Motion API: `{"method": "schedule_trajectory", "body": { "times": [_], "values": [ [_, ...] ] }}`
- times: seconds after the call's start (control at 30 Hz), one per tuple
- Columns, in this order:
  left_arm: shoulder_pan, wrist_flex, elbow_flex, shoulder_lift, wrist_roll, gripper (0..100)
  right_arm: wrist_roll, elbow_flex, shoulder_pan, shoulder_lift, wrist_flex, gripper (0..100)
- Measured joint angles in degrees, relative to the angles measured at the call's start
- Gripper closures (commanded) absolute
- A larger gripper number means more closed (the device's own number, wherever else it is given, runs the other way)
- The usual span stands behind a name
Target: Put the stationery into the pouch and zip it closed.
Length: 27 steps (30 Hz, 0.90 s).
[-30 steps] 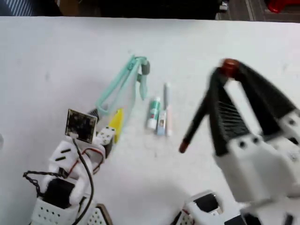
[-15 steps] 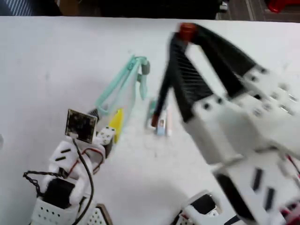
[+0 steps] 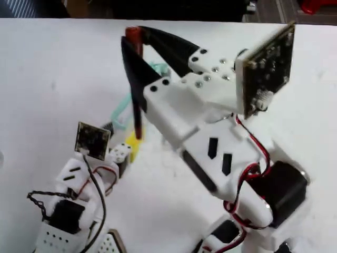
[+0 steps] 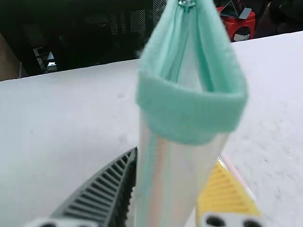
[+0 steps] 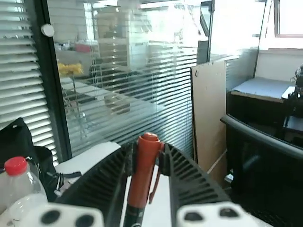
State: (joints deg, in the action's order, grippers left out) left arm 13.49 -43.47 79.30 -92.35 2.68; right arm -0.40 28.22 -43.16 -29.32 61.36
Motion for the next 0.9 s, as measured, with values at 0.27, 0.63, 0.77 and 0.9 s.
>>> {"method": "schedule_trajectory", "body": {
  "times": [0.27, 0.63, 0.77, 0.9],
  "values": [
    [0.0, 0.0, 0.0, 0.0, 0.0, 80, 0.0, -14.6, 2.5, 0.4, -20.3, 98.1],
    [0.0, 0.0, 0.0, 0.0, 0.0, 80, 0.0, -30.2, 5.5, 0.4, -26.8, 98.1],
    [0.0, 0.0, 0.0, 0.0, 0.0, 80, 0.0, -31.8, 4.3, -2.0, -23.1, 98.1],
    [0.0, 0.0, 0.0, 0.0, 0.0, 80, 0.0, -31.8, 2.2, -6.2, -17.8, 97.5]
  ]
}}
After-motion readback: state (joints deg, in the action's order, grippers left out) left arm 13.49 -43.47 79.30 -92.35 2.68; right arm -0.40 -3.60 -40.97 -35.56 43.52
